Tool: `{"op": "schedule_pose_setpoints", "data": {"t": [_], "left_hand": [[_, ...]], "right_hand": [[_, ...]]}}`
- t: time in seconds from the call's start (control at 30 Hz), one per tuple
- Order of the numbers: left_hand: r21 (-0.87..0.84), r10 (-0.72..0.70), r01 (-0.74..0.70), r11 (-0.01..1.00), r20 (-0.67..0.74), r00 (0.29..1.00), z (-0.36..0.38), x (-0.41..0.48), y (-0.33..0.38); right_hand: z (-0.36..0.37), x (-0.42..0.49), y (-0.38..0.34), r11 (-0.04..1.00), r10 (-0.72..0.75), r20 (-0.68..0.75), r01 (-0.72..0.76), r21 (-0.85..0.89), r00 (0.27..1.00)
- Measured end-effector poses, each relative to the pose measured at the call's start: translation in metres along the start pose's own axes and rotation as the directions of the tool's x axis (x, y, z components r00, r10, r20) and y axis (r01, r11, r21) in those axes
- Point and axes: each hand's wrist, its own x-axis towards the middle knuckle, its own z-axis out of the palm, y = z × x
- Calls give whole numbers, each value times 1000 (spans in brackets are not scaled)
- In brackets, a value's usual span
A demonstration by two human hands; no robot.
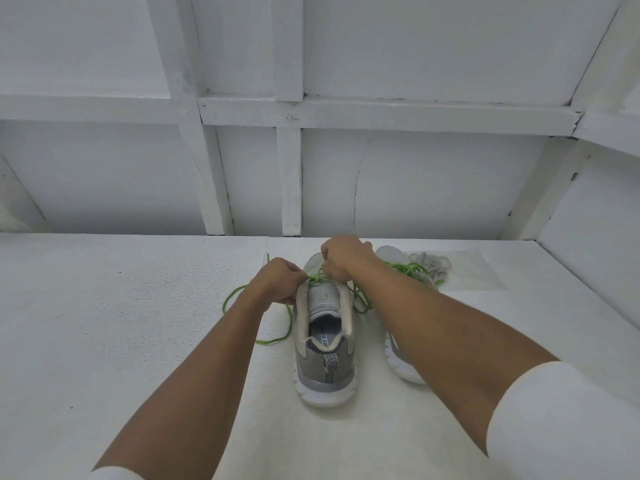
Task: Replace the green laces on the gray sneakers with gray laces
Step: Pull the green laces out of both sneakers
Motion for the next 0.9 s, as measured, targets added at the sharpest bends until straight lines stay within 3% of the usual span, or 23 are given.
{"op": "schedule_pose_setpoints", "data": {"t": [0.1,0.23,0.53,0.73,0.9], "left_hand": [[3,14,-14,1000,13,1000,0,-1,2],[-10,7,-7,1000,12,1000,0,-1,2],[-91,-23,22,996,-6,1000,-2,4,-6],[-190,-88,76,979,-54,995,4,6,-14],[-262,-100,87,961,-39,994,4,5,-16]], "right_hand": [[-4,0,5,999,16,-19,-15,51,1000],[0,-1,0,979,-89,83,72,190,993],[0,6,2,1000,-10,20,10,8,1000],[5,6,5,989,-49,94,35,146,994],[1,6,3,995,-18,50,13,100,999]]}}
